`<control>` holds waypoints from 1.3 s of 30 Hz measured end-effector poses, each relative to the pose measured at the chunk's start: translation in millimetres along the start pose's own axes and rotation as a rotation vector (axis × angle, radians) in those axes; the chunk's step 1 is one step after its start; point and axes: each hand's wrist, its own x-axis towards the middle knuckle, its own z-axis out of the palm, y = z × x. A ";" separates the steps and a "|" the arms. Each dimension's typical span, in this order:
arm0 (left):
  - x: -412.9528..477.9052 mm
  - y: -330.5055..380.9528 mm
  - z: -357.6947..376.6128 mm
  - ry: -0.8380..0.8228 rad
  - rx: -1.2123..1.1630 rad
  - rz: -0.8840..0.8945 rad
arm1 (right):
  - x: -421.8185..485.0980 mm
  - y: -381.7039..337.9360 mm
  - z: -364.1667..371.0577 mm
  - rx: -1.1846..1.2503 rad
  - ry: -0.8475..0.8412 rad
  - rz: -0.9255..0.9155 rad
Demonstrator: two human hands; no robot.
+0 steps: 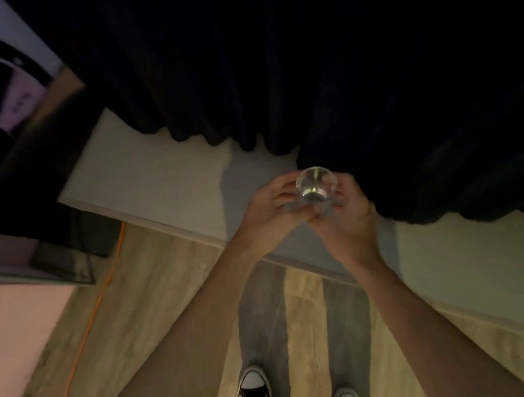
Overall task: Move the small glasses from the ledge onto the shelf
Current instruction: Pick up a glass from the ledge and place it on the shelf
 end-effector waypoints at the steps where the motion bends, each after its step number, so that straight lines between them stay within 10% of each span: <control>1: -12.6 19.1 -15.8 0.046 -0.003 0.014 | -0.9 -26.9 0.0 -0.001 -0.030 -0.025; 16: -344.9 215.0 -271.1 0.785 0.030 0.163 | -168.5 -425.5 77.6 0.033 -0.592 -0.578; 39: -1021.0 169.0 -461.7 1.628 0.042 0.153 | -781.8 -718.0 224.0 0.233 -1.206 -1.095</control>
